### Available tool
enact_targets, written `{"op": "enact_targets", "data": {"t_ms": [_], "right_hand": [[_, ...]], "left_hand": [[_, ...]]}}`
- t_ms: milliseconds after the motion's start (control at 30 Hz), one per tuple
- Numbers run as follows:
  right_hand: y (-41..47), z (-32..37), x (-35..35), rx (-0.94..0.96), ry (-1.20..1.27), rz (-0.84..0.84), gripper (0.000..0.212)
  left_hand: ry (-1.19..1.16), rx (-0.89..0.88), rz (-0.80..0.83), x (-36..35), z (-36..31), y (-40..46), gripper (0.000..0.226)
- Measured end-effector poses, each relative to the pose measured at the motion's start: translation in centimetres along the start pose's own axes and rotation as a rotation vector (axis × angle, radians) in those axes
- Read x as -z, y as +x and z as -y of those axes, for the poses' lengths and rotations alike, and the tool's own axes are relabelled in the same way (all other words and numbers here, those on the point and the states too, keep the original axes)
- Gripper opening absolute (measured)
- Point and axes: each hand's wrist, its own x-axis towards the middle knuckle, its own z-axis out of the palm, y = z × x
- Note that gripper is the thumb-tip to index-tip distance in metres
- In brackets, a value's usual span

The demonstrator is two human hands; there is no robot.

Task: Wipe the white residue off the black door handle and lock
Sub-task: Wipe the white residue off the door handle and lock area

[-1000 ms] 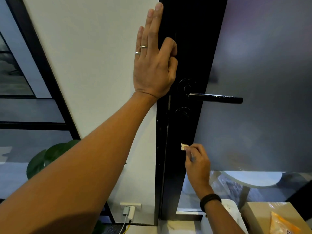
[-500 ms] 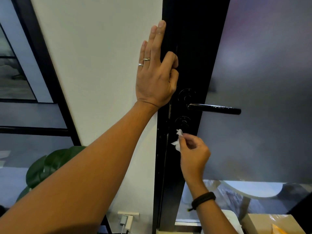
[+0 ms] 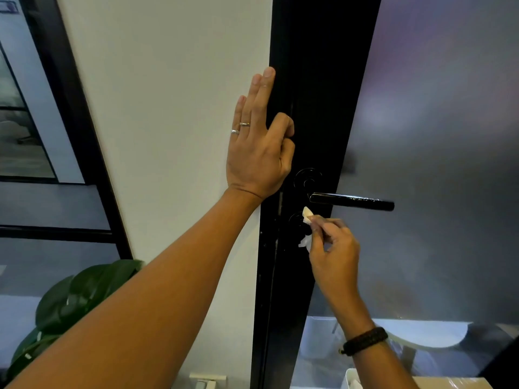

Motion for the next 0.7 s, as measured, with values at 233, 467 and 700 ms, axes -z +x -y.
{"op": "enact_targets", "data": {"t_ms": [233, 467, 700], "right_hand": [[2.2, -0.7, 2.0, -0.094, -0.089, 0.237, 0.023], [3.0, 1.0, 0.7, -0.023, -0.104, 0.108, 0.014], [1.8, 3.5, -2.6, 0.347, -0.598, 0.326, 0.01]], "left_hand": [[0.004, -0.002, -0.005, -0.2, 0.1, 0.0, 0.007], [0.008, -0.003, 0.0, -0.1, 0.1, 0.1, 0.008], [0.004, -0.002, 0.0, -0.1, 0.1, 0.1, 0.007]]}}
